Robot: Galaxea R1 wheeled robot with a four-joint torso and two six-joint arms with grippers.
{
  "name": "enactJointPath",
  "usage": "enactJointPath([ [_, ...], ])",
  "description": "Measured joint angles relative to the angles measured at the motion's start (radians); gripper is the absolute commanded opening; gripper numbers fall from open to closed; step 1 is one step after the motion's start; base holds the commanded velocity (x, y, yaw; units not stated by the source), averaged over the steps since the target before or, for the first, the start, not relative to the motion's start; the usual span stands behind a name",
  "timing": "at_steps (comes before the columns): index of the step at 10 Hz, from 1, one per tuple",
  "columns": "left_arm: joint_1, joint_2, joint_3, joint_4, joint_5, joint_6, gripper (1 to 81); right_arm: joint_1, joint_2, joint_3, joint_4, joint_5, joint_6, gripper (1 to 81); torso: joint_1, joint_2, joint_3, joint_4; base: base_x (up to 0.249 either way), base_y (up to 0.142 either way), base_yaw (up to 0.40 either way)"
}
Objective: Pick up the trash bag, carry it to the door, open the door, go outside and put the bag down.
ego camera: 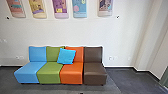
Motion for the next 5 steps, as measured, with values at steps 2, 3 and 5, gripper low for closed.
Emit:
enactJointPath([
  [2,0.001,0.0,0.0,0.0,0.0,0.0,81.1,-0.004,0.0,0.0,0.0,0.002,0.0,81.1,0.0,0.0,0.0,0.0,0.126,0.0,0.0],
  [3,0.001,0.0,0.0,0.0,0.0,0.0,81.1,-0.005,0.0,0.0,0.0,0.003,0.0,81.1,0.0,0.0,0.0,0.0,0.135,0.0,0.0],
  [5,0.0,0.002,0.0,-0.001,0.001,-0.003,81.1,-0.006,-0.003,0.001,0.0,0.003,0.0,81.1,0.0,0.0,0.0,0.0,0.137,0.0,0.0],
])
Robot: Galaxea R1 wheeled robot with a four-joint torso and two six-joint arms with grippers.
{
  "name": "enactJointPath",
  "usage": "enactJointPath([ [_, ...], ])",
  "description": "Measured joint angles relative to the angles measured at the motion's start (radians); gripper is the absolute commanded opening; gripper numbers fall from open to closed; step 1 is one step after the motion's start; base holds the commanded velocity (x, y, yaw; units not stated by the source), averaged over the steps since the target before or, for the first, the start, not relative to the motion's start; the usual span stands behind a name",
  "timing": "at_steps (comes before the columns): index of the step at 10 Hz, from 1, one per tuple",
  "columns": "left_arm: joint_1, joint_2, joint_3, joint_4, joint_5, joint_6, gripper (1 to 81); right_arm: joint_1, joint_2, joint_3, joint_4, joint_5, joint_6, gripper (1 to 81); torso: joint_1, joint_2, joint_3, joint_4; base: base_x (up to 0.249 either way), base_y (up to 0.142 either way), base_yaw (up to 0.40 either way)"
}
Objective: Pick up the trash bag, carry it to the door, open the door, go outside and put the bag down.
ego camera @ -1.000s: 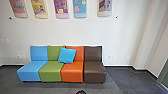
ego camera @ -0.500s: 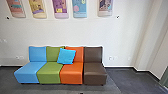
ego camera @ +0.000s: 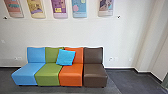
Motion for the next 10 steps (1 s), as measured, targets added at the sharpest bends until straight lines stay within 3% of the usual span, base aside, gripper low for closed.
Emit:
enactJointPath([
  [5,0.008,0.0,0.0,-0.013,0.03,-0.004,81.1,0.001,-0.065,0.081,0.001,-0.001,0.003,81.1,0.0,0.0,0.0,0.0,0.137,0.0,0.0],
  [10,0.008,0.0,0.0,-0.015,0.03,-0.004,81.1,0.003,-0.073,0.085,0.001,-0.005,0.003,81.1,0.0,0.0,0.0,0.0,0.133,0.0,0.0],
])
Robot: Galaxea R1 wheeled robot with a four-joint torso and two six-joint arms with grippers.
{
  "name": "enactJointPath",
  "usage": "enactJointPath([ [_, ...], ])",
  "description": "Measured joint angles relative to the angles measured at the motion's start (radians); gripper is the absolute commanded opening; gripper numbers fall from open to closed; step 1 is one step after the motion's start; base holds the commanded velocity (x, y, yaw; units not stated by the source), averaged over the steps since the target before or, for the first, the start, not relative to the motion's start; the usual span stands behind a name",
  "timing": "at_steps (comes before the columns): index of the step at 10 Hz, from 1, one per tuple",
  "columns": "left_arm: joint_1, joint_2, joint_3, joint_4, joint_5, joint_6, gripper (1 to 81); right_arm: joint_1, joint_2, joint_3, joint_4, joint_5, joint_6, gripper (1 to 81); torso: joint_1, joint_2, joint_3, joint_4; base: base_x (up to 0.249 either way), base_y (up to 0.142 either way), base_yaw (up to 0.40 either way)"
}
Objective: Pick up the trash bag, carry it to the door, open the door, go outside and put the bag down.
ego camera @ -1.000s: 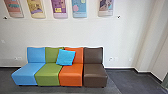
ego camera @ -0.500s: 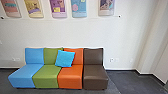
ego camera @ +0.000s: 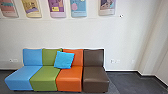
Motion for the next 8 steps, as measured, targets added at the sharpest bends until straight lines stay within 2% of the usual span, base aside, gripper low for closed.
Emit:
enactJointPath([
  [2,-0.002,0.0,0.0,0.0,0.0,0.0,81.1,0.001,0.0,0.001,-0.001,0.0,-0.001,81.1,0.0,0.0,0.0,0.0,0.09,0.0,0.0],
  [4,-0.005,-0.002,0.0,0.0,-0.001,0.0,81.1,0.007,-0.008,0.015,-0.001,0.001,-0.003,81.1,0.001,0.001,0.0,0.0,0.0,0.0,0.0],
  [8,0.0,-0.03,0.041,0.0,0.0,0.0,81.1,0.003,-0.07,0.115,-0.001,0.001,-0.003,81.1,0.001,0.0,0.0,0.0,0.0,0.0,0.0],
])
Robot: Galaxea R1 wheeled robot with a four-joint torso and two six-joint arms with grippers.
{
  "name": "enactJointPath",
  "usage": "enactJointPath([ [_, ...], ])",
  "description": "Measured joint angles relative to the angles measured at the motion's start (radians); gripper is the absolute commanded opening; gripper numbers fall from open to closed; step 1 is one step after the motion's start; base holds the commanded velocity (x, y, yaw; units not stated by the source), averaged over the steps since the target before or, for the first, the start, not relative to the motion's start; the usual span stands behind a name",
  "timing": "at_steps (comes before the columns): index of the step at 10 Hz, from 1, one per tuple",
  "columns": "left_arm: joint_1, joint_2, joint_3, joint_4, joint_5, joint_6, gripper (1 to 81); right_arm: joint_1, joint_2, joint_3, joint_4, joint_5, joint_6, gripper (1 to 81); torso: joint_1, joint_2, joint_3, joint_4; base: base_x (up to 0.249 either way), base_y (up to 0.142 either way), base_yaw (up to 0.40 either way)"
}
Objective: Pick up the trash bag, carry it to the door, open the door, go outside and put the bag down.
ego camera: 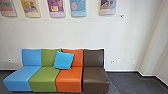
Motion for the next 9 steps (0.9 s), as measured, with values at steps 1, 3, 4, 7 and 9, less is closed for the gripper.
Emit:
enactJointPath([
  [1,0.0,-0.021,0.033,0.0,0.0,0.0,81.1,0.0,-0.022,0.041,0.0,-0.001,0.0,81.1,0.0,0.0,0.0,0.0,0.0,0.0,0.0],
  [3,-0.003,-0.086,0.121,0.0,0.0,0.0,81.1,0.0,-0.073,0.128,0.0,-0.001,0.002,81.1,0.0,0.0,0.0,0.0,0.0,0.0,0.0],
  [4,-0.004,-0.126,0.163,-0.001,0.0,0.0,81.1,0.003,-0.109,0.182,0.0,-0.003,0.002,81.1,0.0,0.0,0.0,0.0,0.0,0.0,0.0],
  [7,-0.009,-0.222,0.256,-0.022,0.0,0.0,81.1,0.005,-0.215,0.319,0.0,-0.002,0.003,81.1,0.0,-0.001,0.0,0.0,0.0,0.0,0.0],
  [9,-0.011,-0.262,0.32,-0.035,0.0,0.0,81.1,0.009,-0.276,0.401,0.001,-0.002,0.004,81.1,0.019,-0.032,-0.01,0.0,0.0,0.0,0.0],
])
